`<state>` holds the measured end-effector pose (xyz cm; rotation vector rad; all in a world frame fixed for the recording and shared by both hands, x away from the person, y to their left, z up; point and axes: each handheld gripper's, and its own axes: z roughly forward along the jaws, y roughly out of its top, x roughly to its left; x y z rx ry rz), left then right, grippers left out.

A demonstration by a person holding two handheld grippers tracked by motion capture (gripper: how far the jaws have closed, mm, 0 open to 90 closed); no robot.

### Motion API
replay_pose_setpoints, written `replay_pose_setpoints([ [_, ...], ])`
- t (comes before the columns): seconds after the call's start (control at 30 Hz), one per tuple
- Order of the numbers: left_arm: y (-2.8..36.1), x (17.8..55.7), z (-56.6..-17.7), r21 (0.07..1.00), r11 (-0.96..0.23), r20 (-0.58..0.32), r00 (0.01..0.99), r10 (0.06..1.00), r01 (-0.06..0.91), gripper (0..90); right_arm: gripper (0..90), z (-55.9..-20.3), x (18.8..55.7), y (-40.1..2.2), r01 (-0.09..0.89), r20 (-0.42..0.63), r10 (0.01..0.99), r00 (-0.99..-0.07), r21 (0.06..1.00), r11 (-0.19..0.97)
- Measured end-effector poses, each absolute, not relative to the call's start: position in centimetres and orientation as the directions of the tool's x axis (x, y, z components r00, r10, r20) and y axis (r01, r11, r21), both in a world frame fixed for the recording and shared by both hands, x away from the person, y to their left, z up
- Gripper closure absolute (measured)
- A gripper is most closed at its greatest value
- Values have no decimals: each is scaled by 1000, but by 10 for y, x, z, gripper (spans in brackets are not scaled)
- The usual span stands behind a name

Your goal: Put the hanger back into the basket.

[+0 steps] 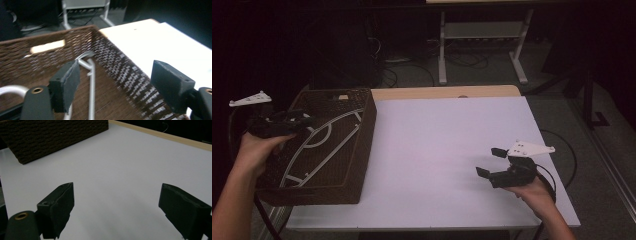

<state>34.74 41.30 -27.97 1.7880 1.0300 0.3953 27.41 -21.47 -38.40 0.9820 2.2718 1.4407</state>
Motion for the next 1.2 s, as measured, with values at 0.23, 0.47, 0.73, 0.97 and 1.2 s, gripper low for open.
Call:
replay_pose_setpoints([
  [0.23,387,337,-278,903,-130,-181,636,750,410,154,100,-376,277,-217,387,119,681,-722,886,255],
  [0.47,358,322,-284,924,-115,-176,672,720,365,130,62,-367,280,-216,372,116,689,-716,897,237],
  [0.73,320,309,-295,935,-120,-172,723,669,334,71,21,-356,284,-216,360,117,705,-700,910,207],
  [0.97,295,305,-307,942,-115,-173,753,635,314,16,2,-346,287,-215,338,108,713,-693,922,189],
  [1.2,277,304,-320,947,-93,-190,767,613,308,0,0,-338,292,-215,320,108,717,-689,933,166],
])
